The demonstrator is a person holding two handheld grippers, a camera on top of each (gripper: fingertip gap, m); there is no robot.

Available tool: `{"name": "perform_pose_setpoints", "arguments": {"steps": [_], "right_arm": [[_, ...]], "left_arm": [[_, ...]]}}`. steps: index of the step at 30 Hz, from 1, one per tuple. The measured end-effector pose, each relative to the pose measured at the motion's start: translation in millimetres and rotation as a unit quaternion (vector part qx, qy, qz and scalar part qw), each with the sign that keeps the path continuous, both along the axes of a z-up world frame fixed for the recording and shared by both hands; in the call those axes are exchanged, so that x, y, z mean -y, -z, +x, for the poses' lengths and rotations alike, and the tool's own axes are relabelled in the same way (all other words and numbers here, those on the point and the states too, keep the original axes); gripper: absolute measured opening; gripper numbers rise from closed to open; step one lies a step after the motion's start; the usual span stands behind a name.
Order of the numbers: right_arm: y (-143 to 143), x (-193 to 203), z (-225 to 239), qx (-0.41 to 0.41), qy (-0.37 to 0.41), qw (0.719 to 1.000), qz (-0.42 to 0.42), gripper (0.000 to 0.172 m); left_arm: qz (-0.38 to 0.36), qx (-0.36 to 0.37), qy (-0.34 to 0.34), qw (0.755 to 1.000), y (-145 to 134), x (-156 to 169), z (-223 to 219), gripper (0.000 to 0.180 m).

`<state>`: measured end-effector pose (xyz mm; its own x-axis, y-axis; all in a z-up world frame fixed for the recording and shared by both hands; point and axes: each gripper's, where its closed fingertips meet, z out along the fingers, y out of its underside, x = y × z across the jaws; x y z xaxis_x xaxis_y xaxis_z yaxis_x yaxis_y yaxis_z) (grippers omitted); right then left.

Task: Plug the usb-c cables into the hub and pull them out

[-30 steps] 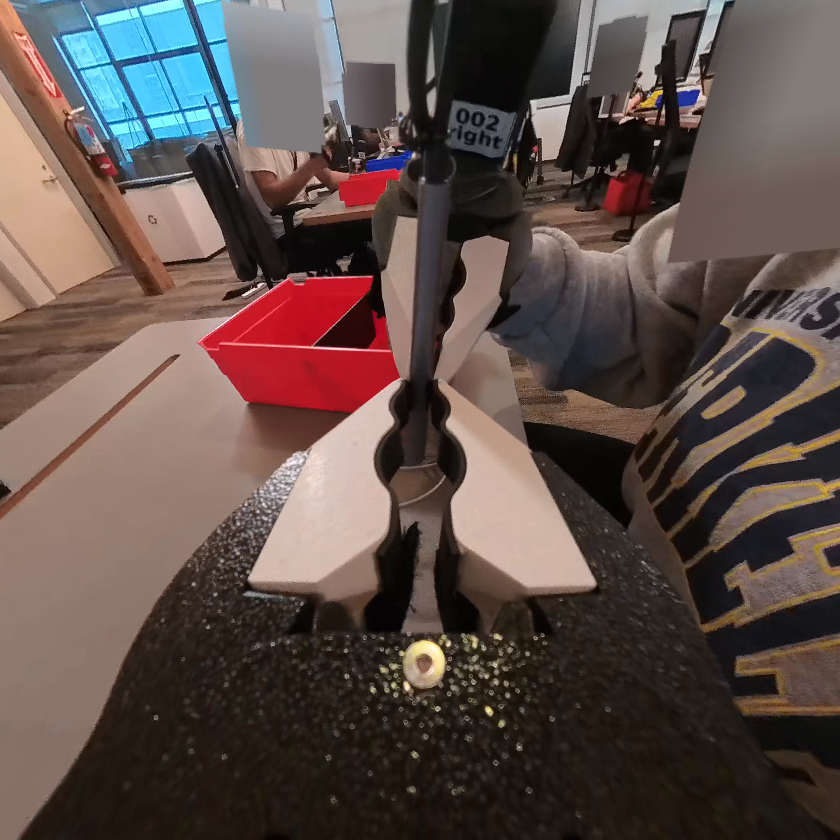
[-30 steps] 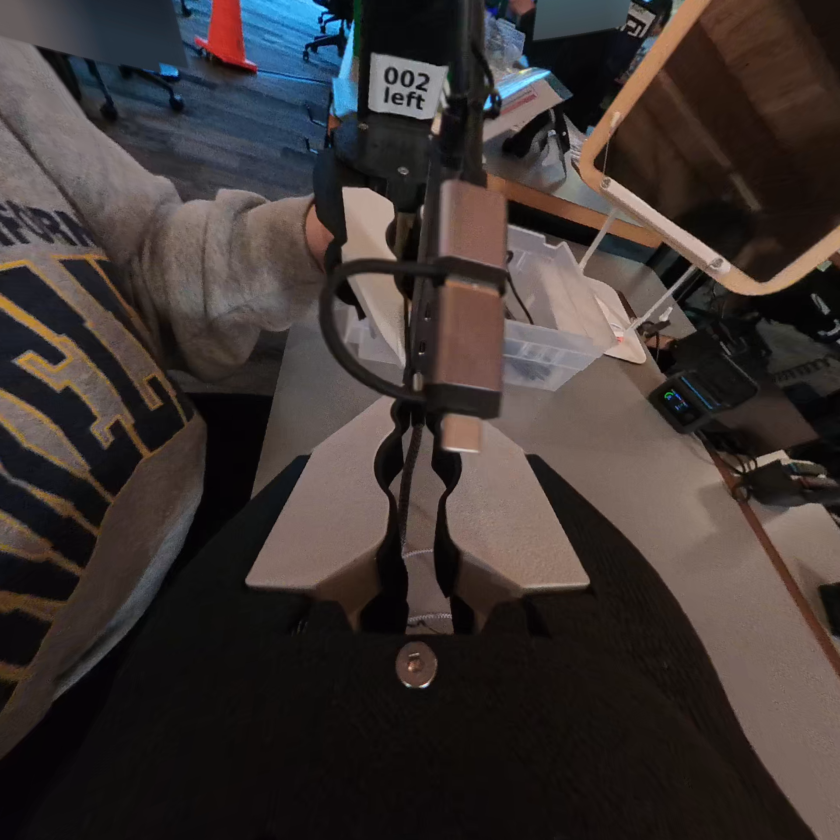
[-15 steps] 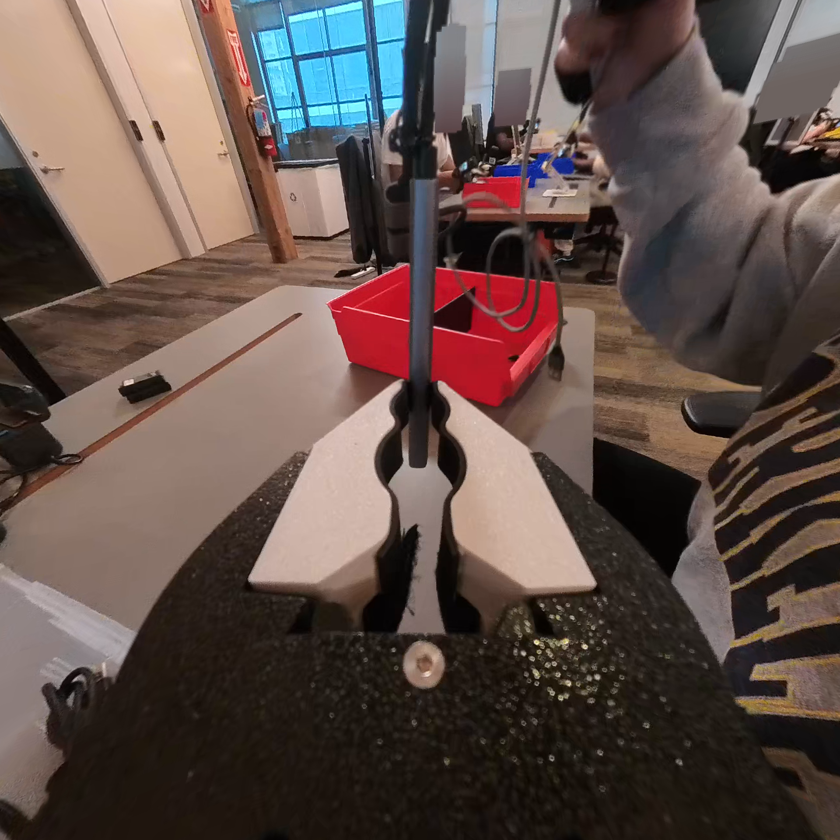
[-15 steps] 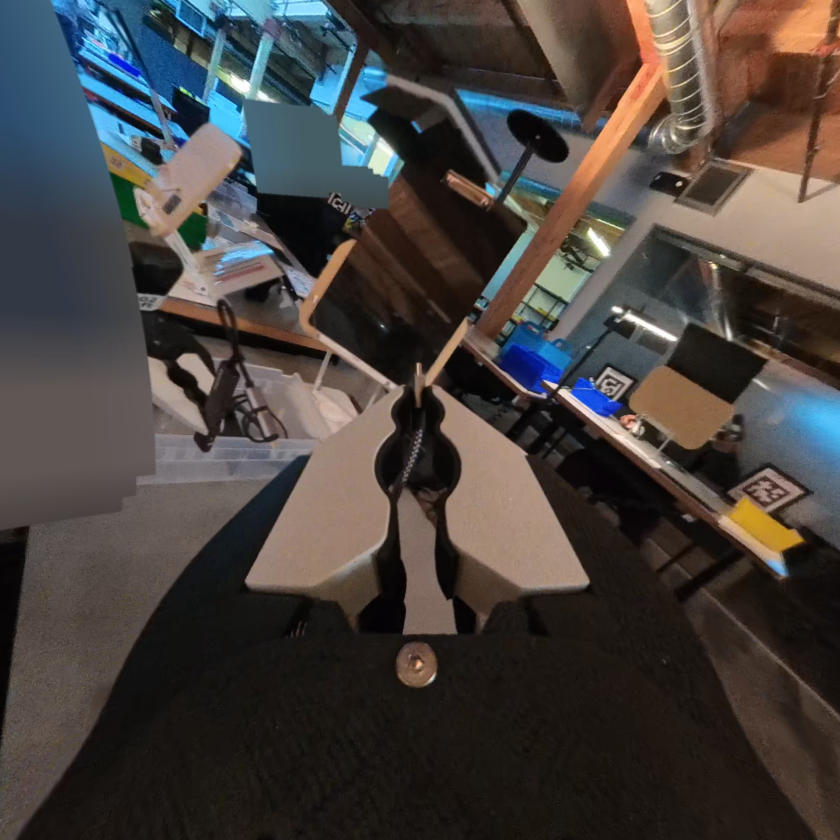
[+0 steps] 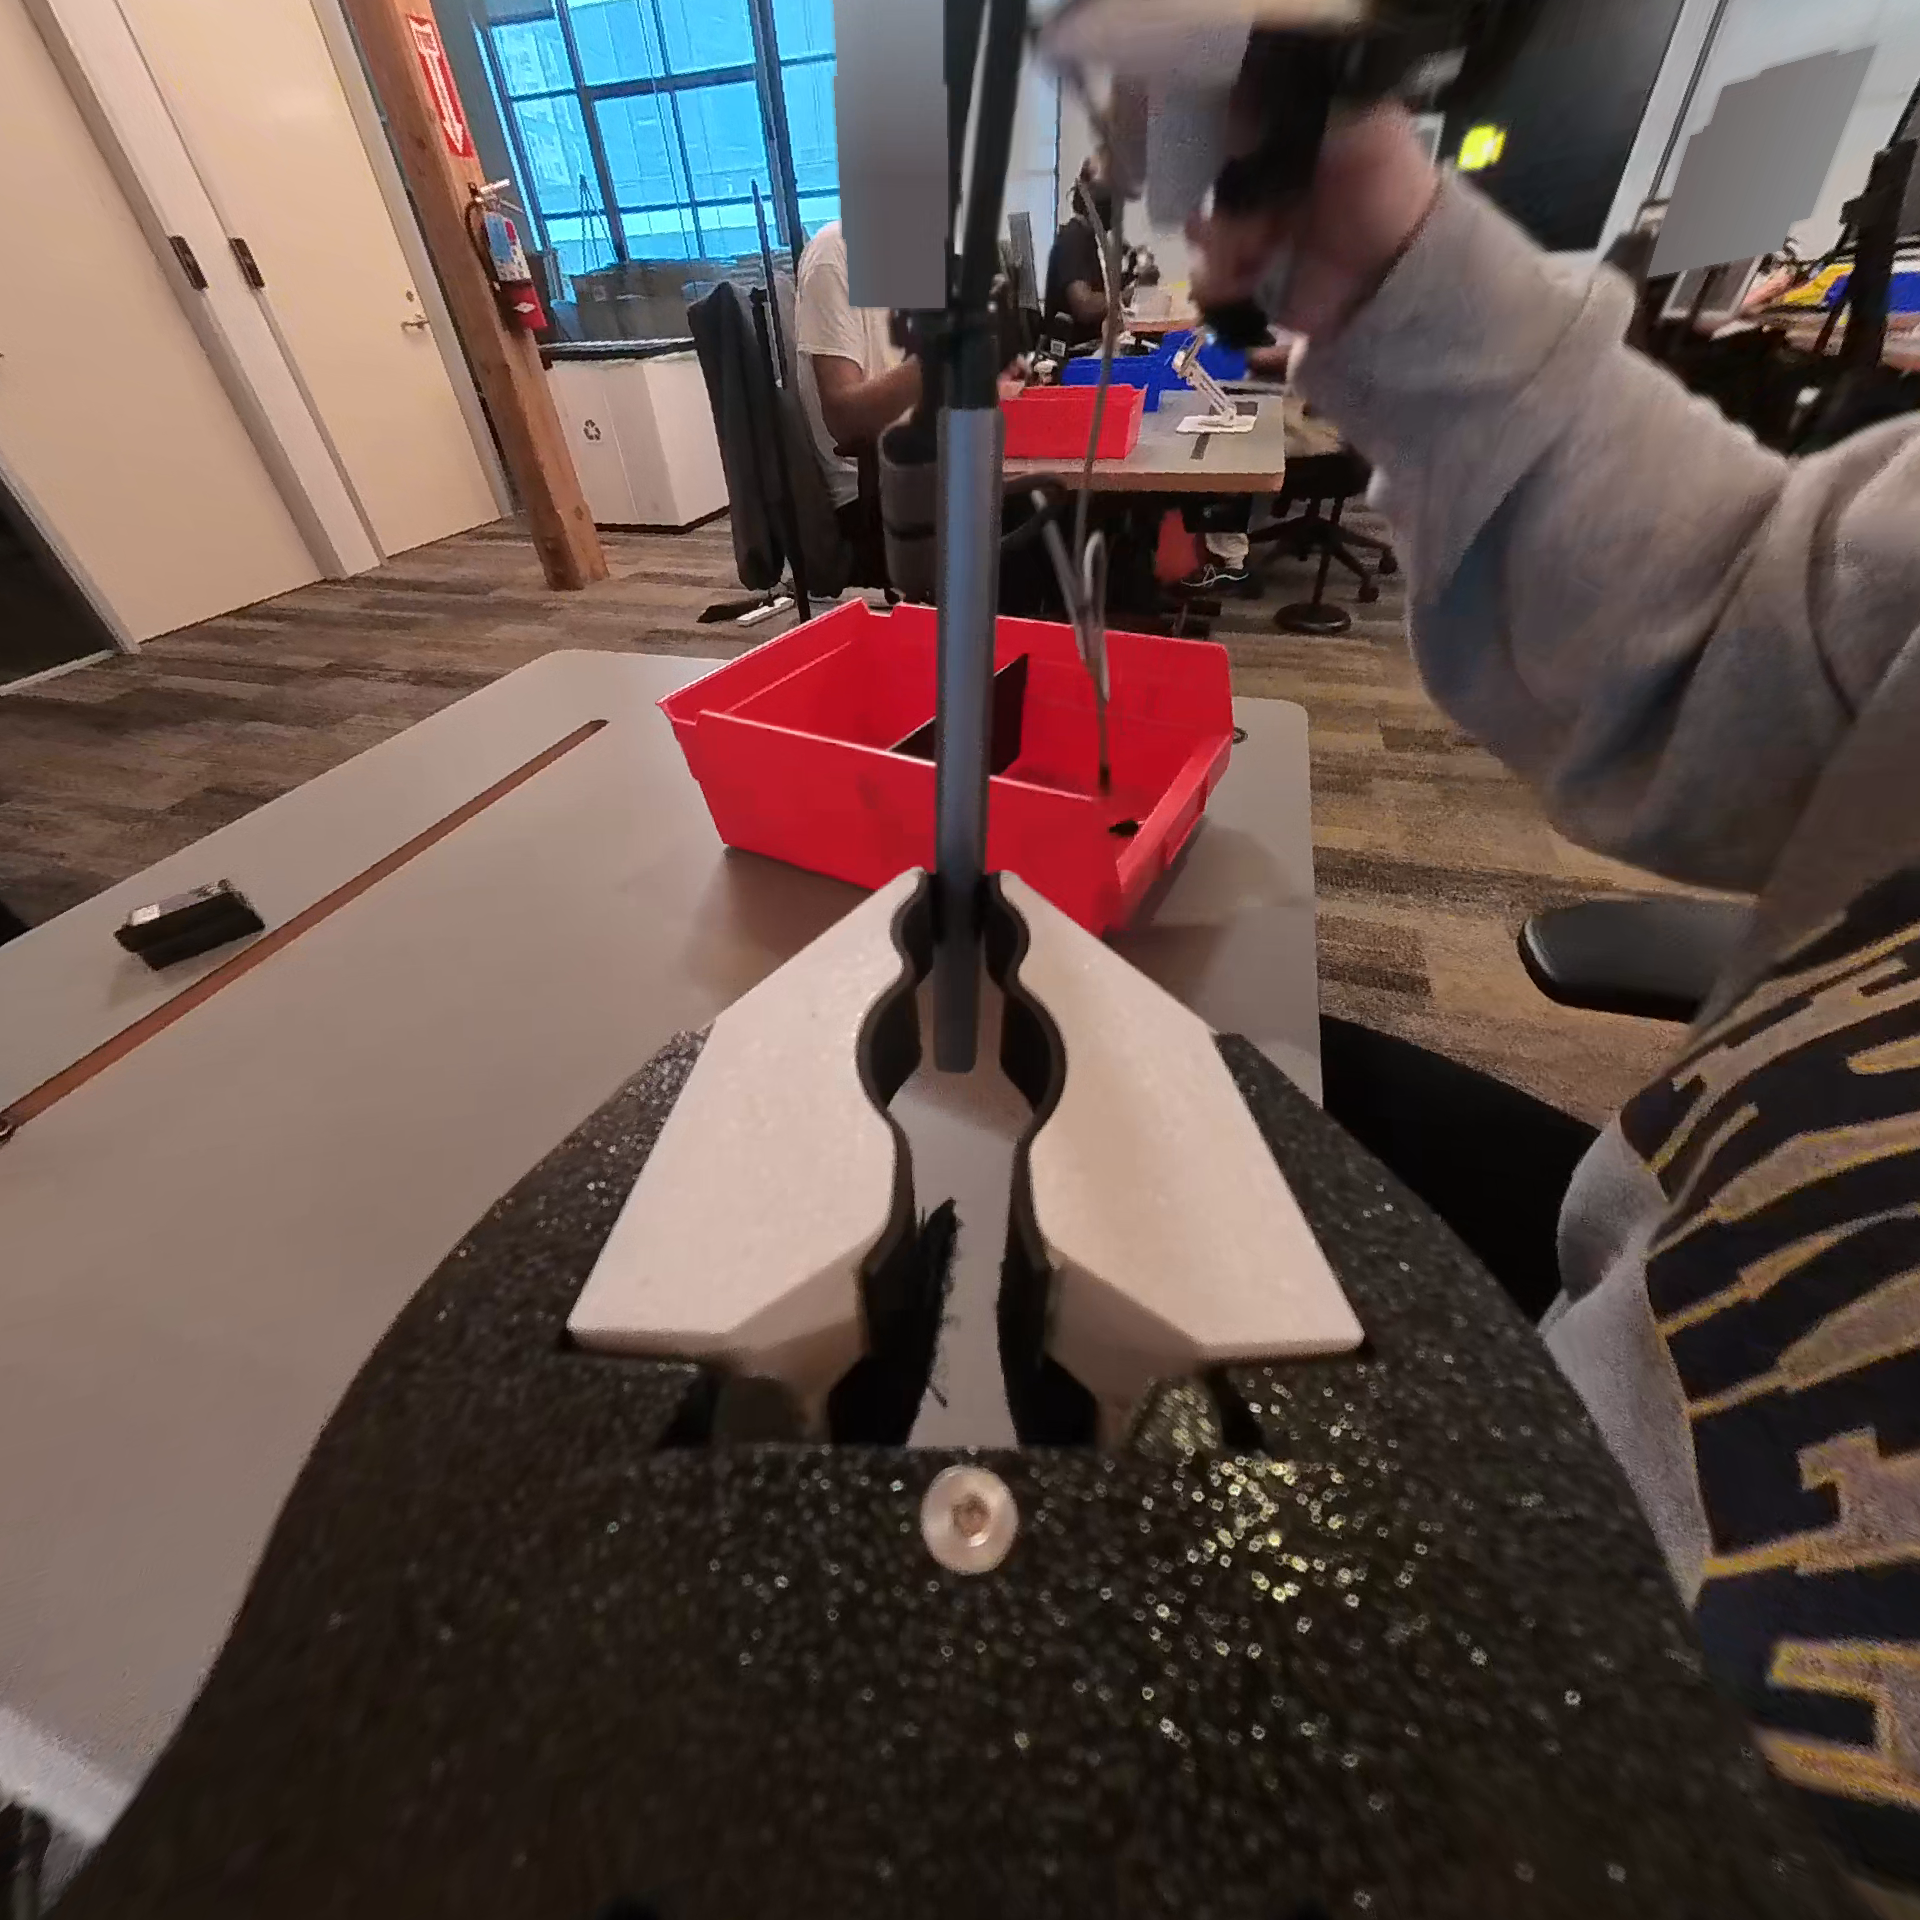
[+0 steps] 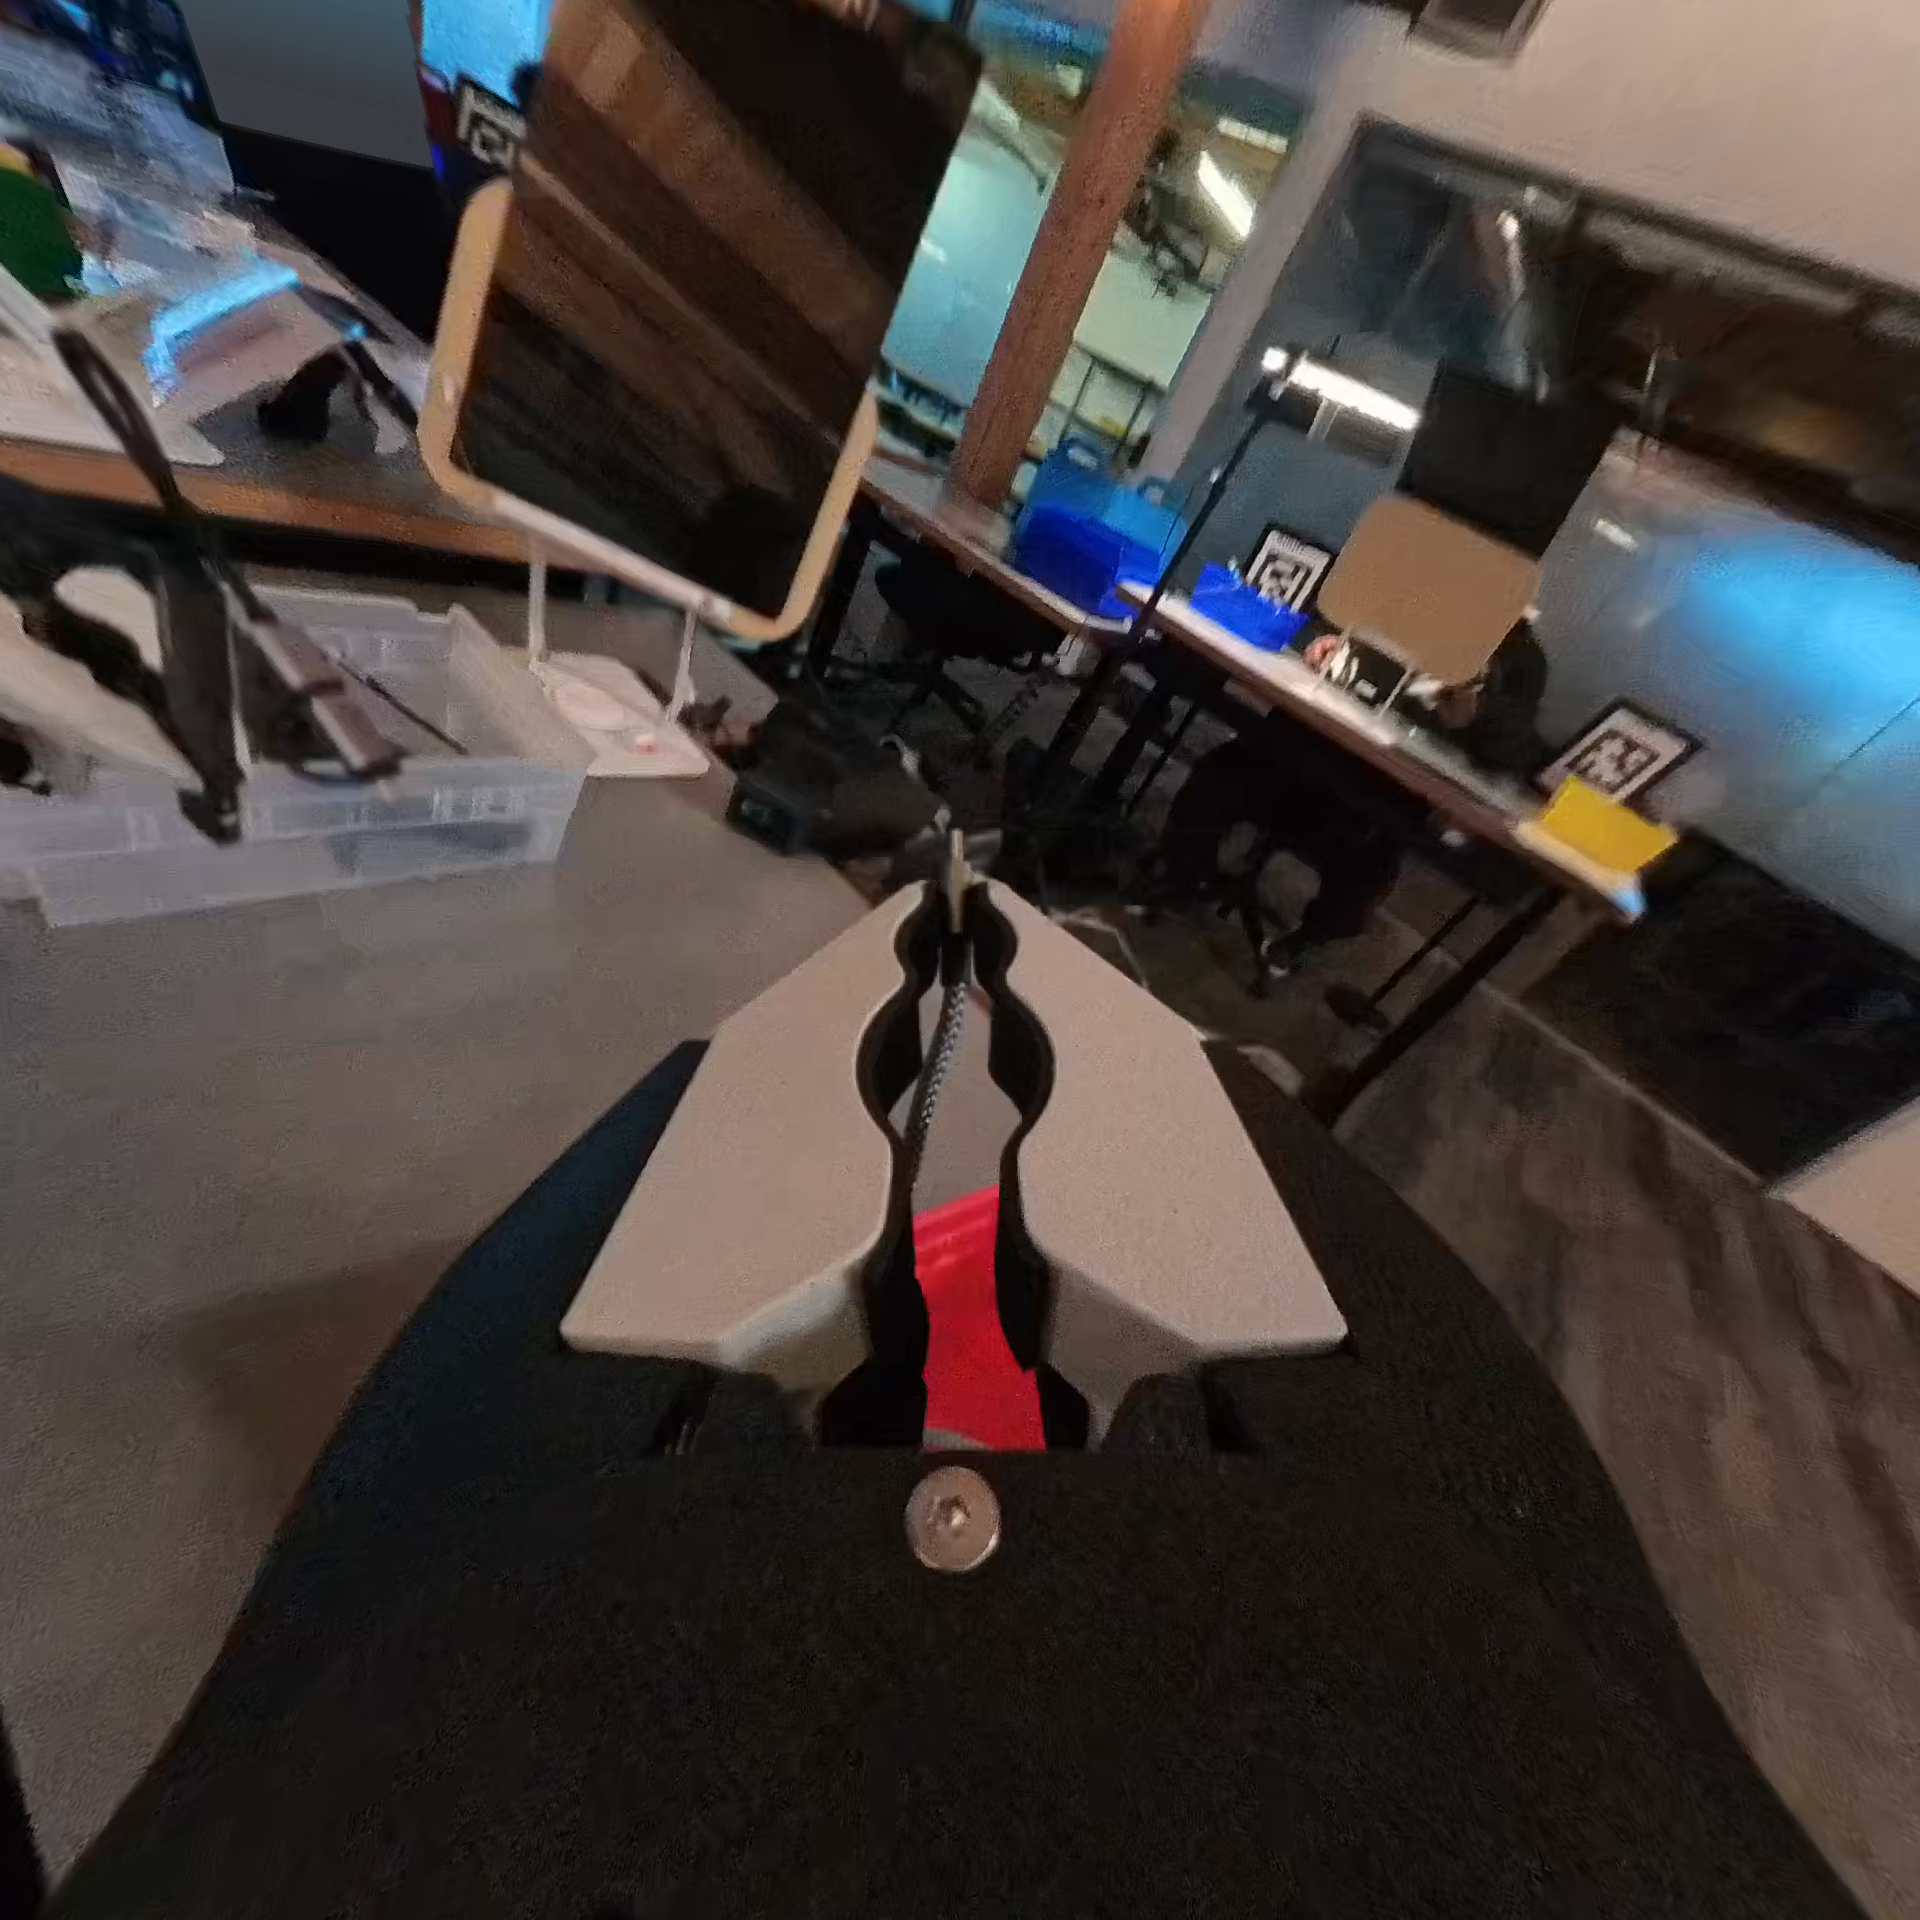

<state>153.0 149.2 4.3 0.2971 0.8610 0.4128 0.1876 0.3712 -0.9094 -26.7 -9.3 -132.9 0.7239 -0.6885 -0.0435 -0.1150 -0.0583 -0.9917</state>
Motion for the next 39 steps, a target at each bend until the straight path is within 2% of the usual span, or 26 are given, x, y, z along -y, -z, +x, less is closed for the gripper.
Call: {"name": "perform_pose_setpoints", "arguments": {"steps": [3,6,7,8,9,10,12,14,16,18,20,24,26,28,30,32,33,34,36,39], "right_arm": [[96.9,-12.9,1.4,0.123,0.018,0.991,-0.043,0.003],[211.2,-17.4,15.0,0.327,0.029,0.942,-0.066,0.003],[237.4,-14.3,19.8,0.374,0.026,0.923,-0.086,0.006],[249.3,-17.1,24.3,0.403,0.044,0.91,-0.083,0.031],[246.2,-20.9,24.6,0.405,0.064,0.909,-0.071,0.053],[230.9,-21.4,18.7,0.378,0.077,0.92,-0.063,0.063],[179.5,-4.3,-8.2,0.266,0.05,0.961,-0.062,0.075],[124.7,45.7,-42.6,0.136,-0.075,0.982,-0.105,0.072],[93.6,91.0,-66.7,0.081,-0.178,0.97,-0.143,0.071],[84.5,123.7,-87.9,0.071,-0.246,0.951,-0.17,0.069],[87.9,142.3,-104.5,0.083,-0.282,0.939,-0.179,0.057],[101.7,158.1,-118.7,0.112,-0.323,0.926,-0.16,0.018],[102.3,159.2,-115.2,0.119,-0.342,0.918,-0.16,0.007],[98.3,138.4,-108.3,0.125,-0.317,0.931,-0.133,0.007],[87.7,98.4,-95.8,0.129,-0.261,0.95,-0.111,0.007],[86.6,33.9,-74.4,0.172,-0.145,0.972,-0.071,0.006],[94.3,-2.3,-60.3,0.217,-0.076,0.971,-0.058,0.006],[107.0,-37.4,-44.8,0.271,-0.009,0.961,-0.05,0.007],[141.2,-90.6,-17.3,0.379,0.081,0.92,-0.057,0.007],[196.9,-128.2,4.6,0.498,0.128,0.853,-0.087,0.008]], "left_arm": [[-0.003,0.018,0.001,1.0,0.6,-6.4,8.4,0.007],[-0.003,0.051,0.004,0.999,-2.0,-12.4,15.8,0.007],[-0.003,0.063,0.009,0.998,-3.1,-14.0,18.3,0.007],[-0.003,0.071,0.015,0.997,-3.7,-15.8,20.6,0.007],[-0.001,0.079,0.019,0.997,-4.5,-17.5,22.5,0.007],[0.002,0.086,0.026,0.996,-5.5,-18.4,25.0,0.007],[0.012,0.1,0.046,0.994,-8.2,-18.2,32.5,0.007],[0.029,0.11,0.072,0.991,-11.7,-15.5,43.6,0.007],[0.037,0.106,0.096,0.989,-10.8,-13.7,56.6,0.007],[0.032,0.09,0.119,0.988,-4.9,-12.8,71.3,0.007],[0.026,0.075,0.14,0.987,1.5,-11.7,85.2,0.007],[0.016,0.061,0.156,0.986,8.4,-11.8,100.0,0.007],[0.023,0.068,0.125,0.99,5.7,-18.6,94.2,0.01],[0.027,0.062,0.102,0.992,4.2,-20.3,85.4,0.033],[0.024,0.044,0.066,0.997,7.3,-22.7,72.5,0.052],[0.03,0.032,0.038,0.998,7.8,-21.6,60.1,0.055],[0.031,0.029,0.029,0.999,7.6,-20.2,55.1,0.055],[0.031,0.028,0.018,0.999,7.4,-19.6,50.3,0.055],[0.03,0.026,0.001,0.999,7.1,-18.6,42.6,0.054],[0.023,0.019,-0.023,0.999,9.6,-18.7,33.6,0.054]]}}
